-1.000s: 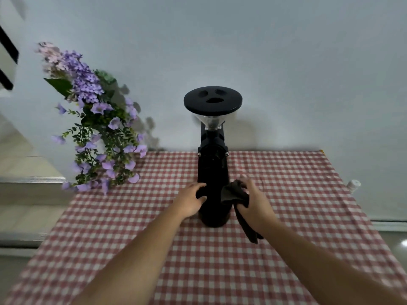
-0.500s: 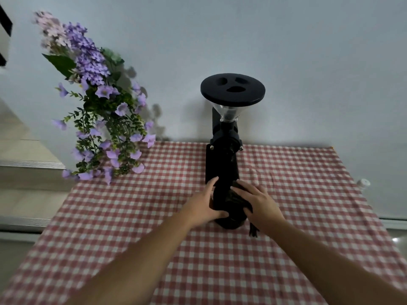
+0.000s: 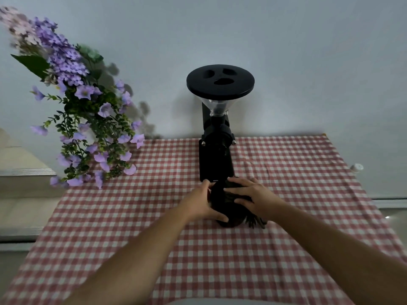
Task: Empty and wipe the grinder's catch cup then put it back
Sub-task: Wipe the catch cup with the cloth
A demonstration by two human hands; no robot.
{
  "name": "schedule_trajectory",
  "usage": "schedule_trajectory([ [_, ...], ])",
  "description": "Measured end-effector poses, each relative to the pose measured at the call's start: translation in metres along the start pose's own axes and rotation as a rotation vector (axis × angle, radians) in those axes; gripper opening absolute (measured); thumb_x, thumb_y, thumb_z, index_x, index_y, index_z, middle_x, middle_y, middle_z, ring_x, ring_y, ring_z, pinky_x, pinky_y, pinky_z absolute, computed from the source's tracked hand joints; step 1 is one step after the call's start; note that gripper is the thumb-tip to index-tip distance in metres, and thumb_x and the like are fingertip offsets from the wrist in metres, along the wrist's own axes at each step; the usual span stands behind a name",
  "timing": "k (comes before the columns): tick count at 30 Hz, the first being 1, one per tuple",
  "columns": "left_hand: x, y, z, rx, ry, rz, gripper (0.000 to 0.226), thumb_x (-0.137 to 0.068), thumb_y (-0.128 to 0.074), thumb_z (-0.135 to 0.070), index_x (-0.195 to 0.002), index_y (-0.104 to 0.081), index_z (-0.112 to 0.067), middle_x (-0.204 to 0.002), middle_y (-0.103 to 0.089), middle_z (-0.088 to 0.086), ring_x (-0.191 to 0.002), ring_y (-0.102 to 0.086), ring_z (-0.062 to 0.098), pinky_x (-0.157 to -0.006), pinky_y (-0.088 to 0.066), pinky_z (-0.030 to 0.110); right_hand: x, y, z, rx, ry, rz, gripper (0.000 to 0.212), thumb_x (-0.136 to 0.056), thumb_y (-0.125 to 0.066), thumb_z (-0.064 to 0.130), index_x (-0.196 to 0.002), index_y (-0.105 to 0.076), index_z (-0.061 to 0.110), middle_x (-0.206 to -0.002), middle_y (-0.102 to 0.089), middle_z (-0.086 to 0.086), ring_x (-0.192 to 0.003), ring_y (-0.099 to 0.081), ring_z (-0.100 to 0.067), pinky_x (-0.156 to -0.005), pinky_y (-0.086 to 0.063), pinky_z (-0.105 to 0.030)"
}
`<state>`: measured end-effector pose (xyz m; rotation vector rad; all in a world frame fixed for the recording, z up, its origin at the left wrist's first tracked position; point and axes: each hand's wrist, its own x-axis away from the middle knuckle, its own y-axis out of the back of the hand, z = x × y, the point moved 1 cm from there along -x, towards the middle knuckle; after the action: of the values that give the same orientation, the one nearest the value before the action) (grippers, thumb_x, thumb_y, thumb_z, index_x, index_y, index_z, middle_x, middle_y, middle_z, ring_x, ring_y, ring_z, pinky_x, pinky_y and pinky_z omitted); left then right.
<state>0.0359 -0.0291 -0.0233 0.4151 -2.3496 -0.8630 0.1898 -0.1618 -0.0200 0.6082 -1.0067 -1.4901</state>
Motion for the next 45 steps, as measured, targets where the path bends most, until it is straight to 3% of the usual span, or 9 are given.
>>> schedule_trajectory([
  [5, -0.02, 0.017, -0.018, -0.136, -0.076, 0.208, 0.137, -0.053, -0.095, -0.04, -0.153, -0.001, -0.046, -0.164, -0.012, -0.006, -0.149, -0.017, 0.022, -0.117, -0.027, 0.045, -0.003, -0.002, 0.0, -0.036, -0.018, -0.016, 0.038, -0.093, -0.054, 0.021, -0.129, -0.054, 0.034, -0.15, -0.032, 0.015, -0.129, -0.034, -0.023, -0.109, -0.033, -0.042],
  [10, -0.024, 0.007, -0.014, -0.149, -0.096, 0.169, 0.137, -0.047, -0.095, -0.048, -0.153, -0.008, -0.046, -0.158, -0.03, -0.005, -0.144, -0.03, 0.024, -0.11, -0.037, 0.04, 0.004, -0.009, 0.007, -0.16, -0.06, -0.063, 0.034, -0.092, -0.056, 0.018, -0.124, -0.06, 0.03, -0.148, -0.037, 0.014, -0.131, -0.038, -0.021, -0.111, -0.032, -0.041],
  [15, -0.021, 0.003, -0.014, -0.129, -0.173, 0.158, 0.134, -0.052, -0.094, -0.043, -0.154, -0.007, -0.041, -0.157, -0.031, -0.004, -0.142, -0.032, 0.021, -0.106, -0.037, 0.033, 0.025, -0.021, 0.022, -0.286, -0.083, -0.106, 0.03, -0.091, -0.058, 0.014, -0.118, -0.065, 0.023, -0.145, -0.041, 0.014, -0.134, -0.038, -0.011, -0.109, -0.03, -0.024],
  [22, -0.02, 0.002, -0.016, -0.051, -0.206, 0.149, 0.119, -0.06, -0.094, -0.033, -0.152, -0.018, -0.035, -0.148, -0.038, -0.008, -0.136, -0.036, 0.015, -0.098, -0.032, 0.023, 0.003, -0.003, 0.001, -0.07, -0.01, -0.093, 0.036, -0.091, -0.052, 0.007, -0.121, -0.063, 0.024, -0.144, -0.044, 0.005, -0.131, -0.041, -0.021, -0.107, -0.038, -0.043],
  [28, -0.021, -0.001, -0.012, -0.032, -0.222, 0.128, 0.119, -0.055, -0.094, -0.038, -0.149, -0.021, -0.039, -0.144, -0.042, -0.011, -0.131, -0.042, 0.013, -0.098, -0.041, 0.028, 0.028, -0.028, 0.017, -0.244, -0.091, -0.223, 0.032, -0.091, -0.056, 0.008, -0.118, -0.065, 0.022, -0.141, -0.047, 0.008, -0.13, -0.042, -0.01, -0.109, -0.032, -0.025],
  [33, -0.018, 0.0, -0.013, 0.003, -0.224, 0.135, 0.116, -0.058, -0.094, -0.035, -0.149, -0.022, -0.039, -0.145, -0.039, -0.012, -0.129, -0.039, 0.008, -0.097, -0.038, 0.027, 0.012, -0.005, -0.001, -0.106, 0.052, -0.098, 0.036, -0.087, -0.057, 0.0, -0.113, -0.069, 0.022, -0.136, -0.053, 0.003, -0.126, -0.048, -0.017, -0.106, -0.041, -0.037],
  [38, -0.014, -0.001, -0.015, -0.062, -0.218, 0.078, 0.118, -0.058, -0.092, -0.044, -0.15, -0.019, -0.038, -0.147, -0.041, -0.007, -0.129, -0.044, 0.015, -0.098, -0.045, 0.033, 0.022, -0.018, 0.014, -0.268, -0.107, -0.255, 0.033, -0.089, -0.056, 0.003, -0.113, -0.068, 0.022, -0.135, -0.053, 0.009, -0.124, -0.047, -0.008, -0.106, -0.04, -0.026],
  [40, -0.014, -0.001, -0.016, -0.089, -0.209, 0.075, 0.118, -0.056, -0.092, -0.046, -0.149, -0.019, -0.04, -0.144, -0.043, -0.008, -0.127, -0.046, 0.015, -0.097, -0.048, 0.037, 0.034, -0.022, 0.019, -0.239, -0.07, -0.213, 0.032, -0.089, -0.059, 0.005, -0.113, -0.068, 0.023, -0.133, -0.054, 0.011, -0.121, -0.047, -0.004, -0.104, -0.035, -0.018],
  [45, -0.015, -0.002, -0.02, -0.092, -0.198, 0.083, 0.114, -0.054, -0.092, -0.048, -0.145, -0.024, -0.039, -0.14, -0.044, -0.013, -0.126, -0.045, 0.012, -0.102, -0.046, 0.04, 0.0, 0.009, -0.006, 0.033, 0.014, -0.142, 0.036, -0.089, -0.053, 0.003, -0.113, -0.068, 0.024, -0.132, -0.057, 0.005, -0.118, -0.047, -0.017, -0.104, -0.037, -0.03],
])
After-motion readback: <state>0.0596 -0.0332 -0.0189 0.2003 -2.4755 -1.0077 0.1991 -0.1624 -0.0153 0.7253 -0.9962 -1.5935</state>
